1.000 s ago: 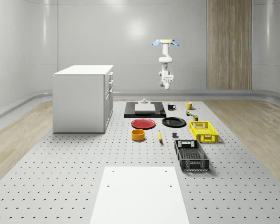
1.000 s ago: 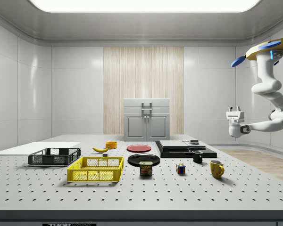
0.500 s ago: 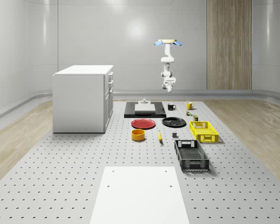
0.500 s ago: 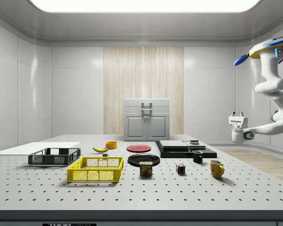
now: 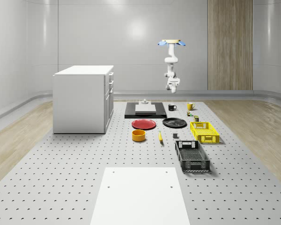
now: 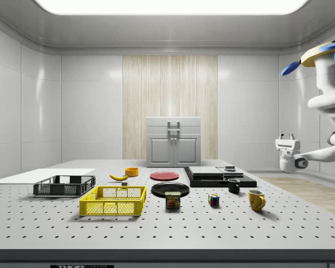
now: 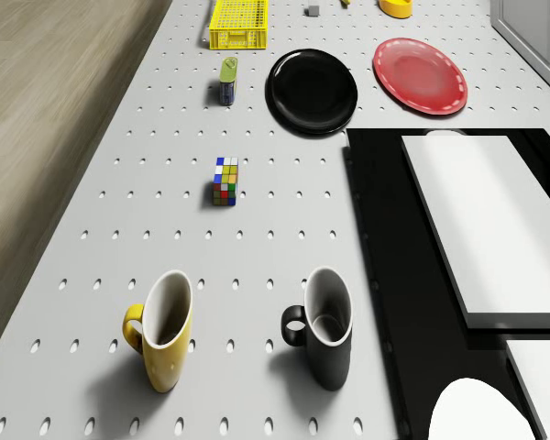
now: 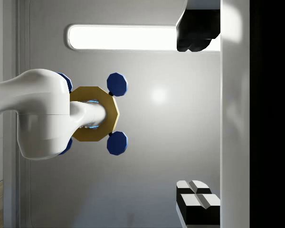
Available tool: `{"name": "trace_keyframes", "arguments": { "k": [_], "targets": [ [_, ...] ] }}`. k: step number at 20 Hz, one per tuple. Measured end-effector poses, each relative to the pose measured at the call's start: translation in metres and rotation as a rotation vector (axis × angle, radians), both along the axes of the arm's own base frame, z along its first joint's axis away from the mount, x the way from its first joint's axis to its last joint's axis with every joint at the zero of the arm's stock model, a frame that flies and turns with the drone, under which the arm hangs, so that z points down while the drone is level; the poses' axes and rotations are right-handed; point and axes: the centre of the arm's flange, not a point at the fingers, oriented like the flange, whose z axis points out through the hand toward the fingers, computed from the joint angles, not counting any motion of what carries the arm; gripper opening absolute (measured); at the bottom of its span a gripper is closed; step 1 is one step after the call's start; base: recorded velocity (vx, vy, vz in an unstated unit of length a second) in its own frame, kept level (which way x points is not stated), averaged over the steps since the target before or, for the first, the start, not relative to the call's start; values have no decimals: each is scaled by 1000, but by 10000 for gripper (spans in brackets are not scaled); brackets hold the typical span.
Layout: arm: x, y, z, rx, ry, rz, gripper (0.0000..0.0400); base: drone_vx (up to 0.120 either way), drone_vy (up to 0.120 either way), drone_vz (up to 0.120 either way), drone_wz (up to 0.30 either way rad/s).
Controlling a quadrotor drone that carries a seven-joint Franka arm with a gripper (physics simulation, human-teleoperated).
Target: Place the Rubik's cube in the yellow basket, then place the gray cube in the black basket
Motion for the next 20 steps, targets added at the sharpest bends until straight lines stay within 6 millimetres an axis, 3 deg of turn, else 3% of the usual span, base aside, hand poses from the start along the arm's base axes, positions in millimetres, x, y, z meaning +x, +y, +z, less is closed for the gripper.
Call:
{"name": "trace_keyframes", "arguments": {
  "k": [20],
  "targets": [
    [-1,1,1,-8,-15,0,400,120,112,0,0]
  ]
}}
